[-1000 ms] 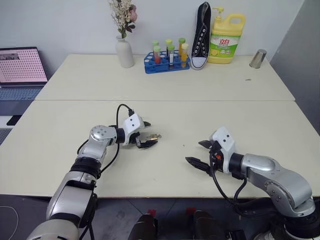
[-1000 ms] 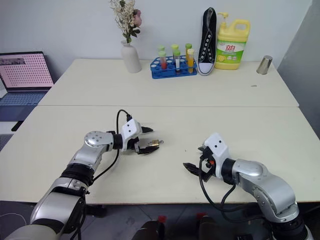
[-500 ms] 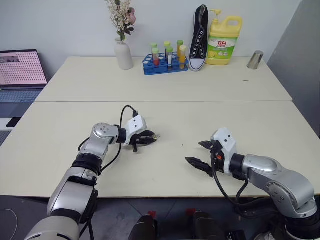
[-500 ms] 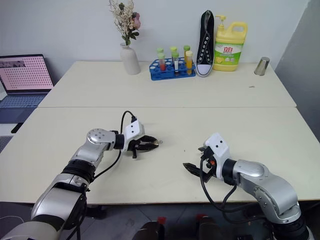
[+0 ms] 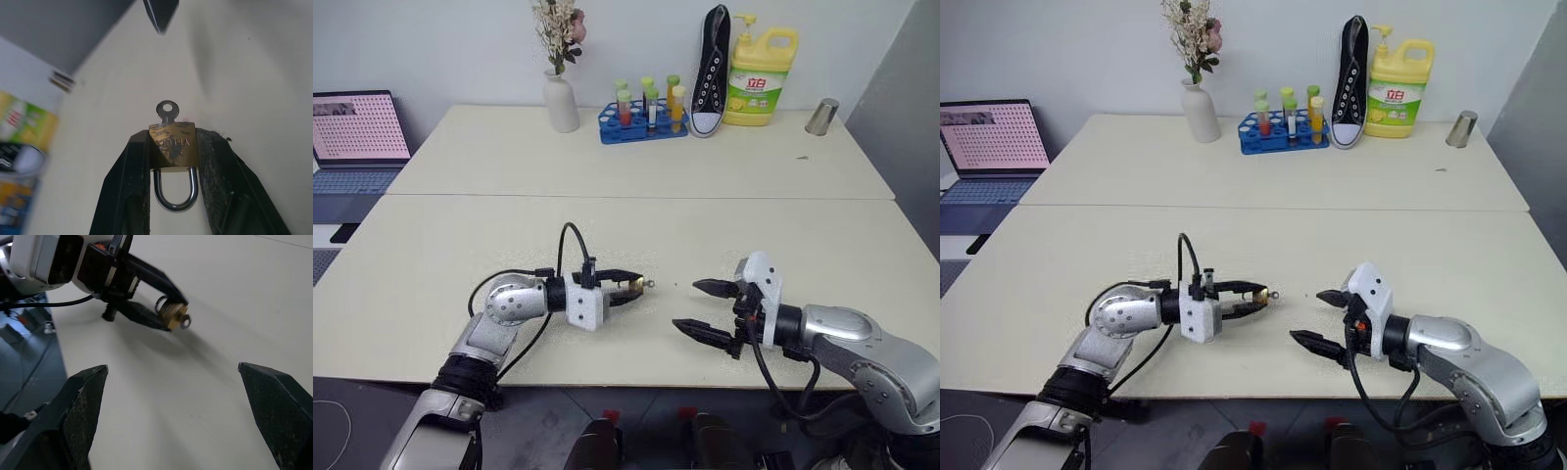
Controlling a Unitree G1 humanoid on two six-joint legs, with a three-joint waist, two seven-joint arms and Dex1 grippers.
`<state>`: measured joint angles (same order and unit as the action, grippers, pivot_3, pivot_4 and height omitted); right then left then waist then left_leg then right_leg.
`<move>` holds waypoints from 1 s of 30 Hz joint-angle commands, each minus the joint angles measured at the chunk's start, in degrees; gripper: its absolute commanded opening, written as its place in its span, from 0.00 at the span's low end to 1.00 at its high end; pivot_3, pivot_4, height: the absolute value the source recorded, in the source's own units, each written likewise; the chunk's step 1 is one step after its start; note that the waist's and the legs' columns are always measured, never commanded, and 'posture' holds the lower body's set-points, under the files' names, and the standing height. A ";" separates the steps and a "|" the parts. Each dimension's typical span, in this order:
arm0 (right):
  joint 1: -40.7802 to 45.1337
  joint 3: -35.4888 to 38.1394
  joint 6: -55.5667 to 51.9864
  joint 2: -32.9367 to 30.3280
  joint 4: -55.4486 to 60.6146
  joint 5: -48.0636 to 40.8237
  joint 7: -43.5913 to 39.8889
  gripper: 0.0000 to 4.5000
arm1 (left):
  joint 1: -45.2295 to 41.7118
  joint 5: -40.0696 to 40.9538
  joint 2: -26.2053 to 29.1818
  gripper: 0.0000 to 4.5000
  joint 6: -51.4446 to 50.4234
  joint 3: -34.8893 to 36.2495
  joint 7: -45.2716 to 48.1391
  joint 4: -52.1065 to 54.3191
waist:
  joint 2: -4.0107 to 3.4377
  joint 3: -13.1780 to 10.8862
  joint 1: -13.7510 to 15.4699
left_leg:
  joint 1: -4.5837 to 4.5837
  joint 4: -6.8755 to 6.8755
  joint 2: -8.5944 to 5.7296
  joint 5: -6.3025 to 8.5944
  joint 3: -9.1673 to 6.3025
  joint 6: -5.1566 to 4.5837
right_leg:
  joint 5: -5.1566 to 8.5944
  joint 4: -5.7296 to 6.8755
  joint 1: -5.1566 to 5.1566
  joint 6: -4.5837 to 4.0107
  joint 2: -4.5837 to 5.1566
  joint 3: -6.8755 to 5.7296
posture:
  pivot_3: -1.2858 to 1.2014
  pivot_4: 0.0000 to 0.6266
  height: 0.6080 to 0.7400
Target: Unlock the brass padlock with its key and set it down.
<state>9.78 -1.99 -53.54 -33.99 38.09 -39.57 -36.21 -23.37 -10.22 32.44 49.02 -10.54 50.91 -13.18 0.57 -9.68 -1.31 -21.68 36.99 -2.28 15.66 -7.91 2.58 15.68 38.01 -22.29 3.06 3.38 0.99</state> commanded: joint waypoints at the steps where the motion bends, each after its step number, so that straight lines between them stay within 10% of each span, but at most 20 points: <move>1: 1.62 1.64 -1.25 0.66 0.50 -3.16 0.49 1.00 | 0.51 -3.92 0.48 0.21 5.16 0.17 -5.00 2.71 | 0.00 0.00 -0.07 | 0.01 0.00 0.00 0.00 0.02 0.00 | 0.00 0.01 0.00 0.00 0.00 -0.01 | 0.52 0.24 1.00; 18: 9.38 0.37 -7.76 7.00 -6.79 -10.17 5.10 1.00 | 2.70 -8.06 2.01 0.21 5.17 -1.46 -14.45 7.60 | -0.01 0.00 -0.46 | 0.00 -0.01 0.02 0.00 0.01 -0.02 | 0.00 0.06 -0.02 0.00 -0.08 -0.04 | 0.52 0.24 1.00; 30: 10.02 0.19 -8.23 7.01 -7.04 -10.71 4.43 0.12 | 2.04 -7.57 3.08 0.21 4.51 -2.51 -15.41 7.56 | -0.01 0.00 -0.45 | 0.01 -0.02 0.03 0.00 0.00 -0.02 | 0.00 0.07 -0.02 0.00 -0.09 -0.05 | 0.52 0.24 1.00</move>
<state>18.85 -1.89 -62.01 -26.94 29.83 -48.89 -31.11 -20.61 -18.64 35.01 53.75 -13.22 36.68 -7.33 0.56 -9.68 -1.76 -21.67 36.97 -2.25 15.67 -7.91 2.56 15.68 38.08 -22.32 3.06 3.29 0.94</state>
